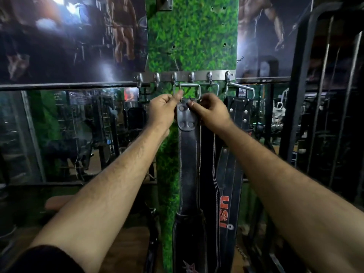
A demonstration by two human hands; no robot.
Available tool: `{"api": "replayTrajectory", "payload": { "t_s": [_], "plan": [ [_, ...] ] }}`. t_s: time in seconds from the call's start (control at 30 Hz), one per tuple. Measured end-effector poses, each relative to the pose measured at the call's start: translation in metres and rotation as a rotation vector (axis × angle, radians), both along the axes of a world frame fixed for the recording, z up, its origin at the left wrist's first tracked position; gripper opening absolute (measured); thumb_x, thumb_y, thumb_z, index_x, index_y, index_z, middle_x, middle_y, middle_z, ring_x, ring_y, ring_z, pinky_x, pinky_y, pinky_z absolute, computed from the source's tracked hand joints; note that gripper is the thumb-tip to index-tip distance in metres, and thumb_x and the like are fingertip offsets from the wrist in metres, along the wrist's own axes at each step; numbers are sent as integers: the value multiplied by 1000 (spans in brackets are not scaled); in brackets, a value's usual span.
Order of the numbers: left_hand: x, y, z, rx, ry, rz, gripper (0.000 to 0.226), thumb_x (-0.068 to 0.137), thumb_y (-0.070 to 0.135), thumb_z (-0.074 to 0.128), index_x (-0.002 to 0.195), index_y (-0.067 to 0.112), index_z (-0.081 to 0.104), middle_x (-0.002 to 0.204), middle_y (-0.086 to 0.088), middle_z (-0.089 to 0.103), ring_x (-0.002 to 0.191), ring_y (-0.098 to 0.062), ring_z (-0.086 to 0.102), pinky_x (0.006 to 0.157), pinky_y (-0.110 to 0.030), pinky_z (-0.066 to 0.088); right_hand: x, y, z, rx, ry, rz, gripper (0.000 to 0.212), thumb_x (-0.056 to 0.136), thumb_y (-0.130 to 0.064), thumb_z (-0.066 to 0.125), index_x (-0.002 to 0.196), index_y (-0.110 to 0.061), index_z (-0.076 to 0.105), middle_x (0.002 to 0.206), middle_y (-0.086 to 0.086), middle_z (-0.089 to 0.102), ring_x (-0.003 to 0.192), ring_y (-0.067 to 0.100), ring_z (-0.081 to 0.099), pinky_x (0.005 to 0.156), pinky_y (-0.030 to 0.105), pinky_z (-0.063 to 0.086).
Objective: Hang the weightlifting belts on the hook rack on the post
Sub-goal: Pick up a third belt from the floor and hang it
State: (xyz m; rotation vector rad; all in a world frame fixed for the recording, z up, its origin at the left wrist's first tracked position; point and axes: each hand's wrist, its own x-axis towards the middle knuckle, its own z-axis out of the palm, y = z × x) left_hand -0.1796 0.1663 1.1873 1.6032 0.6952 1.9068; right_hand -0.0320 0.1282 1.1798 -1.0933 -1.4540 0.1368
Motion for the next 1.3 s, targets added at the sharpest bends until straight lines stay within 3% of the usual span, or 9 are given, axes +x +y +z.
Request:
{"api": "replayTrajectory", "payload": {
  "t_s": [0.1, 0.3, 0.37, 0.6, 0.77, 0.9, 1.03, 1.13, 1.3],
  "plan": [
    [6, 12, 6, -46, -82, -35, 42, 92, 34, 72, 60, 11, 58, 63, -5, 53, 64, -15, 46, 60, -27, 45, -7, 13, 3, -40, 109, 144, 31, 87, -40, 74, 84, -9, 71, 76, 5, 72, 65, 17, 66, 62, 39, 55],
    [25, 34, 16, -106, -94, 24, 50, 96, 34, 66, 57, 14, 44, 61, -8, 37, 61, -19, 34, 54, -30, 29, -10, 30, 2, -31, 125, -34, 45, 84, -57, 64, 77, -12, 71, 72, 4, 74, 67, 22, 68, 64, 44, 56],
    [31, 41, 21, -144, -76, 44, 53, 97, 36, 65, 54, 16, 40, 58, -6, 35, 60, -19, 34, 54, -30, 28, -8, 32, 8, -39, 42, -154, 47, 91, -54, 60, 66, -14, 61, 66, 4, 66, 65, 22, 61, 58, 35, 47],
    [39, 63, 48, -254, -148, 38, 52, 95, 35, 67, 53, 18, 42, 58, -2, 44, 62, -18, 44, 60, -29, 38, -12, 41, 38, -122, -17, -324, 52, 94, -56, 56, 62, -16, 53, 68, -1, 59, 71, 24, 59, 49, 23, 29],
    [40, 75, 47, -325, -136, 82, 39, 90, 34, 73, 59, 15, 58, 76, -10, 71, 73, -24, 69, 77, -43, 63, -11, 51, 36, -240, -2, -357, 54, 90, -64, 57, 86, -11, 66, 88, 8, 67, 81, 28, 63, 63, 27, 40],
    [44, 75, 37, -318, -114, 113, 48, 90, 42, 71, 54, 14, 56, 67, -6, 66, 66, -22, 63, 73, -43, 61, -10, 50, 21, -237, 19, -342, 56, 92, -63, 54, 67, -13, 57, 84, 8, 67, 76, 28, 62, 60, 29, 38],
    [43, 62, 13, -247, -92, 46, 34, 96, 41, 64, 95, 9, 77, 92, -4, 76, 86, -19, 71, 85, -38, 60, -4, 55, -9, -185, 129, -132, 55, 92, -53, 61, 64, -7, 61, 58, 1, 59, 57, 22, 57, 58, 37, 47],
    [42, 46, -20, -218, -93, -79, 44, 99, 21, 62, 138, 3, 57, 135, -9, 66, 124, -20, 63, 109, -39, 50, 1, 56, -40, -168, 236, 72, 46, 94, -40, 66, 58, -14, 54, 50, 0, 47, 46, 15, 40, 47, 29, 33],
    [38, 36, -69, -302, -99, -181, 44, 96, 10, 66, 136, -4, 55, 128, -16, 67, 115, -21, 65, 101, -37, 54, 4, 56, -85, -166, 186, 129, 44, 93, -36, 69, 60, -18, 48, 50, -5, 43, 45, 10, 35, 45, 26, 28]
  ]
}}
